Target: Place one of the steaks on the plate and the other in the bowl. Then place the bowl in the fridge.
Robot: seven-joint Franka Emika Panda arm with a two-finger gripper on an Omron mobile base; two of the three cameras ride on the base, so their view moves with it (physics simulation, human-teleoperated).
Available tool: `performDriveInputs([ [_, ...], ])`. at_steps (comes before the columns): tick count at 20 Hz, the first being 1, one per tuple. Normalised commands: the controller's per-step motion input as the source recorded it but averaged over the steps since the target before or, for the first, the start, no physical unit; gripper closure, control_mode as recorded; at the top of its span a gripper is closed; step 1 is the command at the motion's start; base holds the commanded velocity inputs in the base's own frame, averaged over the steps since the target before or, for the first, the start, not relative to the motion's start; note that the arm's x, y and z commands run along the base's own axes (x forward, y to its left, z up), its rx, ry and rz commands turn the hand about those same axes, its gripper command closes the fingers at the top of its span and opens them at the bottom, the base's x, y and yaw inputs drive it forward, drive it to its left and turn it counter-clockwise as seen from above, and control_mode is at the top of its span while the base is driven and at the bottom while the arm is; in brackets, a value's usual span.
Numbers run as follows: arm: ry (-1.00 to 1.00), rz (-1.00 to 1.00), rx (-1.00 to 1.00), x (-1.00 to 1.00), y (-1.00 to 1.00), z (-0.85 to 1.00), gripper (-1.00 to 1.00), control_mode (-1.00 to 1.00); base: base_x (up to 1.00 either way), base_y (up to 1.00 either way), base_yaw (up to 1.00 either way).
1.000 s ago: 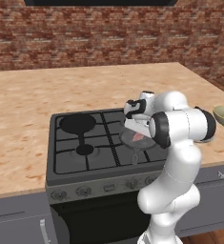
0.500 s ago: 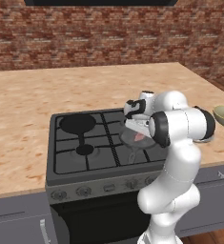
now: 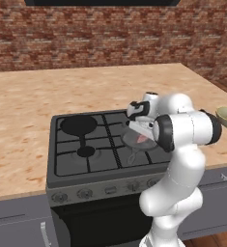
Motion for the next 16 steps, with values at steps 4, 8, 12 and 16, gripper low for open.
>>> performDriveInputs([
  [4,-0.08,-0.05,0.0,-0.38,0.01,0.0,1.0,-1.0,0.0,0.0,0.0],
  [8,0.0,-0.03,-0.06,-0.33,0.1,0.24,1.0,-1.0,0.0,0.0,0.0],
  [12,0.0,-0.03,-0.11,-0.19,0.07,0.57,1.0,-1.0,0.0,0.0,0.0],
  [16,-0.02,-0.01,-0.06,-0.01,0.02,0.83,1.0,-1.0,0.0,0.0,0.0],
])
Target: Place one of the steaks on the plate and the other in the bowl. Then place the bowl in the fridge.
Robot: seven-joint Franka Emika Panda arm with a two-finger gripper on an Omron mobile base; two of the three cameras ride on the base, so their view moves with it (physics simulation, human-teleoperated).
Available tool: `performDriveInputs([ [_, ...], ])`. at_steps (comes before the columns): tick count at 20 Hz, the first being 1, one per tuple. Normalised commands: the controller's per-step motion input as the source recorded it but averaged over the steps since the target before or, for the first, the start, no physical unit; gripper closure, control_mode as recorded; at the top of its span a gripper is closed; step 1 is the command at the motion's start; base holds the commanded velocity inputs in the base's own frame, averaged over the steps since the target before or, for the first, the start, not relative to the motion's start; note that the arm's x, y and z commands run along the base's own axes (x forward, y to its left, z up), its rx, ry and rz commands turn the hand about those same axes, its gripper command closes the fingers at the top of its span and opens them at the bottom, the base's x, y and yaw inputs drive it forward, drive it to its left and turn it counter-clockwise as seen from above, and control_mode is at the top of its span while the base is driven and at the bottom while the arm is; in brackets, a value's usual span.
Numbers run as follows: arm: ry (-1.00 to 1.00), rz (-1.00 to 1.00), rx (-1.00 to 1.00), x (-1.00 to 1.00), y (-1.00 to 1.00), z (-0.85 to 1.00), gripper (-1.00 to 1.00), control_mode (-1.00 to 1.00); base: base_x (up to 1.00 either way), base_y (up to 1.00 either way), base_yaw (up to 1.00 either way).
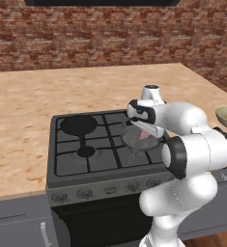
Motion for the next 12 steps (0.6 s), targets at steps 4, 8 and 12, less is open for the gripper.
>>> performDriveInputs([
  [4,0.01,0.0,0.0,-0.17,0.0,0.58,1.0,-1.0,0.0,0.0,0.0],
  [8,0.02,0.0,0.06,-0.67,0.0,0.24,1.0,-1.0,0.0,0.0,0.0],
  [12,0.0,0.0,0.07,-0.98,0.03,0.0,1.0,-1.0,0.0,0.0,0.0],
])
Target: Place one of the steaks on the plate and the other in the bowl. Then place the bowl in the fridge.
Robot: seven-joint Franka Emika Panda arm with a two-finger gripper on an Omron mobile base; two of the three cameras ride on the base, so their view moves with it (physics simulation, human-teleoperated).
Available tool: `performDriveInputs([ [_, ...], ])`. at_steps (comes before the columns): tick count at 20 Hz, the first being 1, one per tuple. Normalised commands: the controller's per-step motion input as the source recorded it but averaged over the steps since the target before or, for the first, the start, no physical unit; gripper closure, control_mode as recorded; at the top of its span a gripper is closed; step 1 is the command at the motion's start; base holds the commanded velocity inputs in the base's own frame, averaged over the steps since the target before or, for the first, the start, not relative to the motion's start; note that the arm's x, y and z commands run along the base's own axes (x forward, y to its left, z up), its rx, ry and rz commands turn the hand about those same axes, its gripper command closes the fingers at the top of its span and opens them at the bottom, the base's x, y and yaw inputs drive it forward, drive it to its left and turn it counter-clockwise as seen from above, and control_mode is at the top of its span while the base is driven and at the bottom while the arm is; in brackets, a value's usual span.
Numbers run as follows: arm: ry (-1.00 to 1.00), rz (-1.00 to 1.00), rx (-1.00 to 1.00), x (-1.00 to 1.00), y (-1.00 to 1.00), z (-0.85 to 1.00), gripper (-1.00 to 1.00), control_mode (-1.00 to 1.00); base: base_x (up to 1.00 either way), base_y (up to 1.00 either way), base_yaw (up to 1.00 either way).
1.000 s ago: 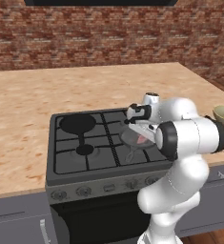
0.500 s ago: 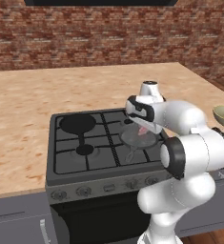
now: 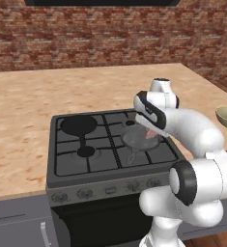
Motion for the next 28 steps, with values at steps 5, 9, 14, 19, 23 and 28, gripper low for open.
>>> performDriveInputs([
  [5,-0.01,0.0,0.03,-1.0,0.02,0.0,1.0,-1.0,0.0,0.0,0.0],
  [9,-0.06,0.0,0.0,-0.97,0.0,0.05,1.0,-1.0,0.0,0.0,0.0],
  [14,-0.07,0.0,0.0,-0.62,0.0,0.06,1.0,-1.0,0.0,0.0,0.0],
  [19,-0.02,0.0,0.0,-0.07,0.0,0.0,1.0,-1.0,0.0,0.0,0.0],
  [23,0.0,0.0,0.0,0.0,0.0,0.0,1.0,-1.0,0.0,0.0,0.0],
  [28,0.0,0.0,0.0,0.0,0.0,0.0,1.0,-1.0,0.0,0.0,0.0],
])
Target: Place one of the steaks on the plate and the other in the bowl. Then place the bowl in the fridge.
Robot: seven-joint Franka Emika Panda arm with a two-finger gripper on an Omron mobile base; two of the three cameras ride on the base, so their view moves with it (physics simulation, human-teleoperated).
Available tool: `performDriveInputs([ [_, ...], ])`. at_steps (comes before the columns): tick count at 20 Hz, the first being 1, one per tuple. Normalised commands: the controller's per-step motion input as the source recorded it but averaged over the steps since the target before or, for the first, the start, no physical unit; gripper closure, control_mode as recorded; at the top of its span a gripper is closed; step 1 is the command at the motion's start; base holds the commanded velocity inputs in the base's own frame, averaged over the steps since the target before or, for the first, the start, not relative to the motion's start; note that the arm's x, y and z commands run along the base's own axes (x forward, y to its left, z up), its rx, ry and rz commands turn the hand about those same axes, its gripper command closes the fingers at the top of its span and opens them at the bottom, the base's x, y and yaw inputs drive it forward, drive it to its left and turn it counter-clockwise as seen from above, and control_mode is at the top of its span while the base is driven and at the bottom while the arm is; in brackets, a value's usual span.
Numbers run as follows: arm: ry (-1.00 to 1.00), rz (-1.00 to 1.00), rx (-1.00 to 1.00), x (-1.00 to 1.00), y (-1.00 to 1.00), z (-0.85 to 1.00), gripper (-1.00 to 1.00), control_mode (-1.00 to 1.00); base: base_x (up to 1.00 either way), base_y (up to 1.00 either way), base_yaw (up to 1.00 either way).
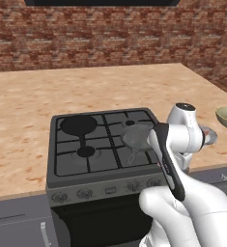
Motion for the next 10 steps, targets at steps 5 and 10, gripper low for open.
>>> performDriveInputs([
  [5,0.0,0.0,0.0,0.0,0.0,0.0,1.0,-1.0,0.0,0.0,0.0],
  [10,0.0,0.0,0.0,0.0,0.0,0.0,1.0,-1.0,0.0,0.0,0.0],
])
